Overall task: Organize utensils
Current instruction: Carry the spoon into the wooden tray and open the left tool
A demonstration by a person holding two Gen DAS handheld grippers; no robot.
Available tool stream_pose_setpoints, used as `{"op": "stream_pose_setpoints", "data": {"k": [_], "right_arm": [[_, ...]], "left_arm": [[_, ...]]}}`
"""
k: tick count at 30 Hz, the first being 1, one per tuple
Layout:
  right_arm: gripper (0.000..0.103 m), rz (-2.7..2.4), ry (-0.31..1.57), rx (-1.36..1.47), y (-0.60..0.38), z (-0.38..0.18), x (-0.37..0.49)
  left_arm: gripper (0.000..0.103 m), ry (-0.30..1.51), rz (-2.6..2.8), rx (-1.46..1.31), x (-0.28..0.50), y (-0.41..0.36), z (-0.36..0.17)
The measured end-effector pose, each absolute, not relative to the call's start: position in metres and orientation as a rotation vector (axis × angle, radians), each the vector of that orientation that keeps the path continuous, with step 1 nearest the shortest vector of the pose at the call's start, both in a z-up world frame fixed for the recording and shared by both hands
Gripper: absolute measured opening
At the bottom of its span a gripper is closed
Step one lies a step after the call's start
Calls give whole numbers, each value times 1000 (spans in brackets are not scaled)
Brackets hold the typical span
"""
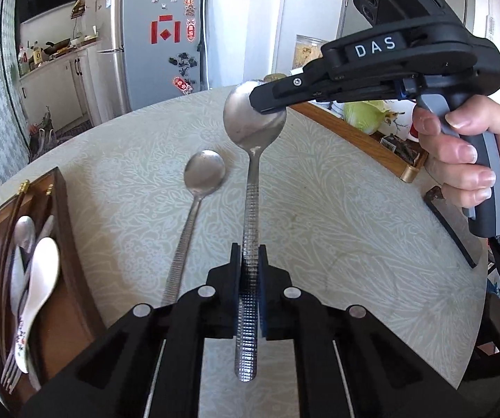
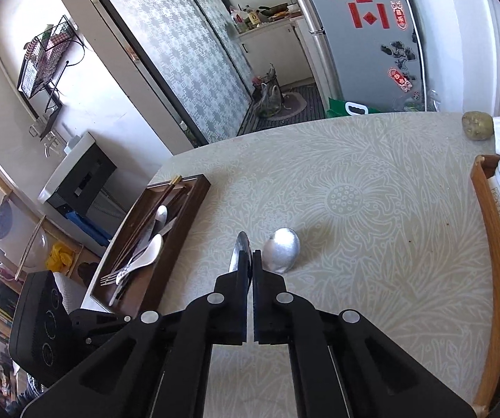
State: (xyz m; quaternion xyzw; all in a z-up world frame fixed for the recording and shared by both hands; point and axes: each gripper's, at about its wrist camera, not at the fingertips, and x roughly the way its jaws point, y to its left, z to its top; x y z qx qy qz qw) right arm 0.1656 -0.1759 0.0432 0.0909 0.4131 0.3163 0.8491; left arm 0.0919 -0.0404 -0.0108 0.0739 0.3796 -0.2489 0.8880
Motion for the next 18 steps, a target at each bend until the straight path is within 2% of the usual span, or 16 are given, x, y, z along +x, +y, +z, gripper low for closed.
{"op": "stream_pose_setpoints", "data": {"k": [8,18], "right_arm": [[2,785,863,160,-82,53,179],[3,884,941,143,18,13,209]], "left_arm": [[10,760,-395,139,83,35,6],[11,824,-226,107,90,125,-20]]}}
